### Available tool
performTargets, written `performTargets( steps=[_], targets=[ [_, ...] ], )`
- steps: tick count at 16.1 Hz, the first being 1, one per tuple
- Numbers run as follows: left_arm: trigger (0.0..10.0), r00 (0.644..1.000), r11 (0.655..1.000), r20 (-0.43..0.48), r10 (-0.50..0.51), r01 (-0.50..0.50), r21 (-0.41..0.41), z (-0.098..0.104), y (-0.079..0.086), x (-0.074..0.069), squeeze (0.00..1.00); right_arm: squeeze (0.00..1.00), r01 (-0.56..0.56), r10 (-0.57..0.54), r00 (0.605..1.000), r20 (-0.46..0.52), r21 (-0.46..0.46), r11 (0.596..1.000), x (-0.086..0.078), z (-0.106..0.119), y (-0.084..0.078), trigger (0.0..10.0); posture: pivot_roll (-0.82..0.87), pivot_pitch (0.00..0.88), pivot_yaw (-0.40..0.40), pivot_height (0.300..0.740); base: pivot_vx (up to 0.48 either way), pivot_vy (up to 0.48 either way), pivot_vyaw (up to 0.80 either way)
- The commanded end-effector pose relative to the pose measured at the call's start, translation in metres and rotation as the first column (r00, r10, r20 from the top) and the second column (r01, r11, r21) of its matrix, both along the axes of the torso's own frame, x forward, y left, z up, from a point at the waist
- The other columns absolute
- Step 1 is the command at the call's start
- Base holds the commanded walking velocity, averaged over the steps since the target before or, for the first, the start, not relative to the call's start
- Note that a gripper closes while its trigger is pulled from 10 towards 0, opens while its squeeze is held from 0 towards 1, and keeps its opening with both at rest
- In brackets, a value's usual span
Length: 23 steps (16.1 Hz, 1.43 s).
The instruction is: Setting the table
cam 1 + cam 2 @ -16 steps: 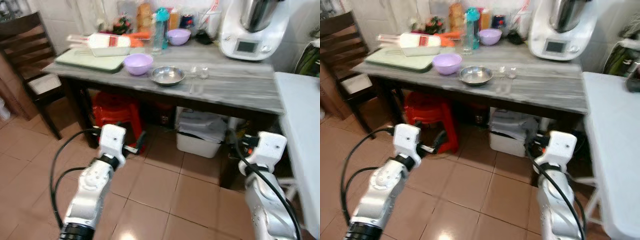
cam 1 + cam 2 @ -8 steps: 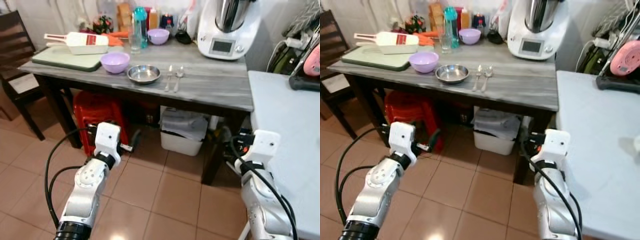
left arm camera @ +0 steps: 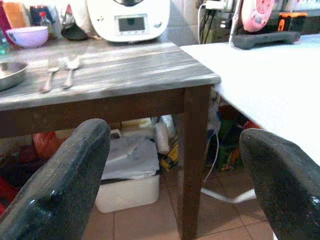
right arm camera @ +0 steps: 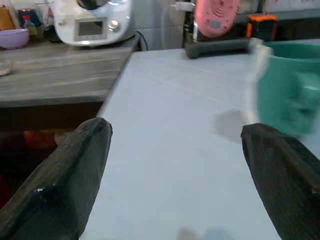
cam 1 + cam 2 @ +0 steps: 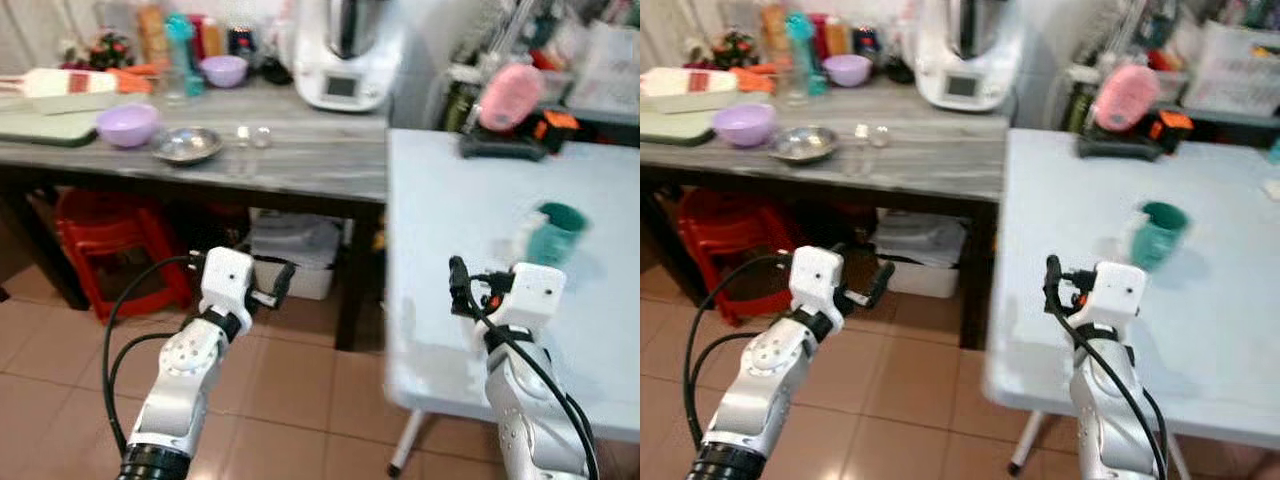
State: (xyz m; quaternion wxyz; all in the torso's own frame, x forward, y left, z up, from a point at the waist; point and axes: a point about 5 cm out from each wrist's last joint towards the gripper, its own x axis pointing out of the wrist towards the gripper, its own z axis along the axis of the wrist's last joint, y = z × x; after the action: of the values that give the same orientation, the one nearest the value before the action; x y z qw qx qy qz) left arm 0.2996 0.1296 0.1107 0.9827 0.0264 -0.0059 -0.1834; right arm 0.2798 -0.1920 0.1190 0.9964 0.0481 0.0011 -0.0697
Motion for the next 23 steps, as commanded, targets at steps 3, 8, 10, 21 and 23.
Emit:
performTargets(
  steps=[3, 8, 10, 21, 23],
  targets=[
    [10.0, 1.000, 1.000, 0.013, -0.021, 0.022, -0.011, 0.003, -0.007, -0.001, 0.00, 0.00, 0.021, -0.021, 1.000, -0.007, -0.007, 1.000, -0.001, -0.001, -0.006, 10.0, -0.04, 0.000, 0.004, 0.740, 0.000, -0.390, 0.00],
    [10.0, 1.000, 0.999, 0.016, -0.020, 0.021, -0.043, 0.004, -0.009, -0.001, 0.00, 0.00, 0.027, -0.027, 1.000, -0.006, -0.009, 1.000, 0.000, 0.000, -0.007, 10.0, -0.04, 0.000, 0.006, 0.740, 0.000, -0.303, 0.00],
    [10.0, 0.998, 0.996, 0.026, -0.064, 0.066, -0.058, 0.005, -0.010, -0.003, 0.00, 0.00, 0.036, -0.036, 0.999, -0.004, -0.015, 0.999, 0.004, 0.001, -0.010, 10.0, -0.04, 0.000, 0.008, 0.740, 0.000, 0.000, 0.00],
    [10.0, 0.909, 0.907, -0.053, -0.413, 0.406, -0.110, -0.001, -0.020, -0.029, 0.00, 0.00, -0.057, 0.056, 0.998, -0.019, -0.077, 0.995, 0.068, 0.016, 0.022, 10.0, -0.01, 0.000, 0.001, 0.740, 0.000, 0.000, 0.00],
    [10.0, 0.907, 0.905, -0.057, -0.417, 0.409, -0.118, -0.001, -0.020, -0.031, 0.00, 0.00, -0.059, 0.057, 0.998, -0.022, -0.079, 0.995, 0.078, 0.020, 0.026, 10.0, 0.00, 0.000, -0.008, 0.740, 0.000, 0.000, 0.00]
  ],
)
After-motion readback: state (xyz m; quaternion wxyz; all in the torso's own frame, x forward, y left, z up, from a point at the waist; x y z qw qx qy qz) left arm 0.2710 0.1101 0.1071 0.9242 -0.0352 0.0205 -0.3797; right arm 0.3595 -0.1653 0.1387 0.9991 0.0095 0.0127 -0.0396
